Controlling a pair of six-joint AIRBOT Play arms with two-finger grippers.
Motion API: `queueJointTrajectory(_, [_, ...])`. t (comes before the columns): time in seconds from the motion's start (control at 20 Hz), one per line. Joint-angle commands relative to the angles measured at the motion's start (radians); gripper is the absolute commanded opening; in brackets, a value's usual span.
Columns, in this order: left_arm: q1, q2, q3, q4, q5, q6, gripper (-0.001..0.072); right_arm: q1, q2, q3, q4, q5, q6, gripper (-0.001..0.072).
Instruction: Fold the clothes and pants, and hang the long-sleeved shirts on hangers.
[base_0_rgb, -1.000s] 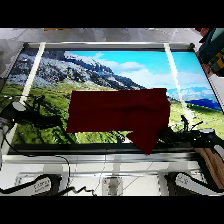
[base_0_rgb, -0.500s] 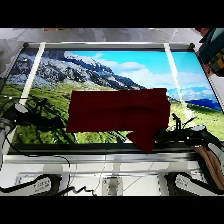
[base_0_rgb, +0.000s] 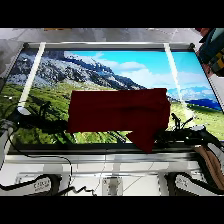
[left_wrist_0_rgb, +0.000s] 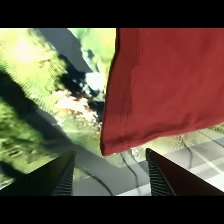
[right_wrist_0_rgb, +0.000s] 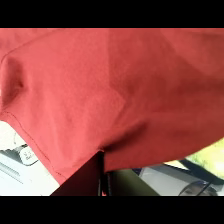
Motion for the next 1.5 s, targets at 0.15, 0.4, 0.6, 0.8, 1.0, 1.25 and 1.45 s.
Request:
queueJointTrajectory(0.15, [0.0,-0.042,-0.043,-0.131,0.034,0.07,0.0437,0.001,0.001,0.006,0.001,0.004,0.0,0.0018])
queueJointTrajectory(0.4, [0.0,-0.039,-0.04,-0.146,0.061,0.072,0.001,0.001,0.001,0.082,0.001,0.088,0.0,0.0018])
queueJointTrajectory(0.6, [0.004,0.031,0.011,-0.147,0.045,0.085,0.0009,0.001,0.024,0.172,0.001,0.208,0.003,0.0017])
queueJointTrajectory(0.8, [0.035,0.18,0.078,-0.147,0.023,0.085,0.001,0.001,0.177,0.196,0.0,0.21,0.038,0.0017])
queueJointTrajectory(1.0, [0.083,0.321,0.077,-0.143,-0.006,0.085,0.0009,0.001,0.381,0.198,-0.003,0.209,0.121,0.0017])
queueJointTrajectory(1.25, [0.045,0.311,0.066,-0.278,0.127,0.081,0.0009,0.048,0.448,0.198,0.0,-0.039,0.294,0.0016])
queueJointTrajectory(1.45, [-0.079,0.193,0.066,-0.401,0.347,0.081,0.0009,0.22,0.325,0.201,0.005,-0.458,0.431,0.0016])
